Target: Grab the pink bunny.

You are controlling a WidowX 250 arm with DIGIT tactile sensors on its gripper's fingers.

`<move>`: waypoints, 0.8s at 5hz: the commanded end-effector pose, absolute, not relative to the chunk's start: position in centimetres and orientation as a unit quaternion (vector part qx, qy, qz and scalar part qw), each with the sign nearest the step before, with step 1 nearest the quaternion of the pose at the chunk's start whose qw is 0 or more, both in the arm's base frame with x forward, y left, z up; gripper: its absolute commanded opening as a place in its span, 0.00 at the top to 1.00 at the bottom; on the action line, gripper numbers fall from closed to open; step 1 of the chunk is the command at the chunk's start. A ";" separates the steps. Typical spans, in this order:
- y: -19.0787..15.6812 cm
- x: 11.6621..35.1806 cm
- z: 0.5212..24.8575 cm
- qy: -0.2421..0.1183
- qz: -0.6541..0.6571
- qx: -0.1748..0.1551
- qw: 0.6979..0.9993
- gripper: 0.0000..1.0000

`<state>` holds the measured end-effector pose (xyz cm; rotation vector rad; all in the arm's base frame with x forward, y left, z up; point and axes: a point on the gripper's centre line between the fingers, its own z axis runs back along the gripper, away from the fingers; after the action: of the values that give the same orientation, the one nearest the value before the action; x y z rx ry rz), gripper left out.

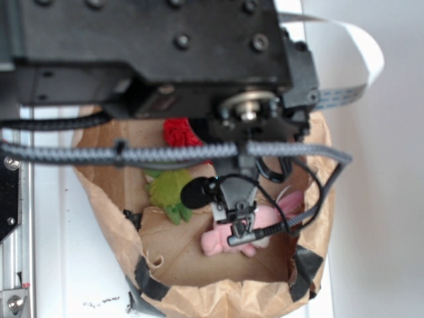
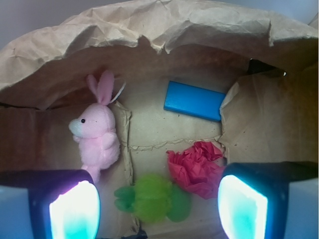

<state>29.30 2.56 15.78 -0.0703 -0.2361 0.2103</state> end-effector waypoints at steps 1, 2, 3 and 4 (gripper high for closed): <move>3.3 26.6 13.6 -0.141 0.111 -0.022 0.984 0.00; 2.5 26.5 10.6 -0.132 0.095 -0.020 0.986 0.00; 1.4 26.6 9.9 -0.144 0.093 -0.027 0.985 0.00; 0.1 27.7 10.0 -0.134 0.111 -0.054 0.983 0.00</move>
<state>26.74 0.02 8.28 -0.1058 -0.2095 0.2298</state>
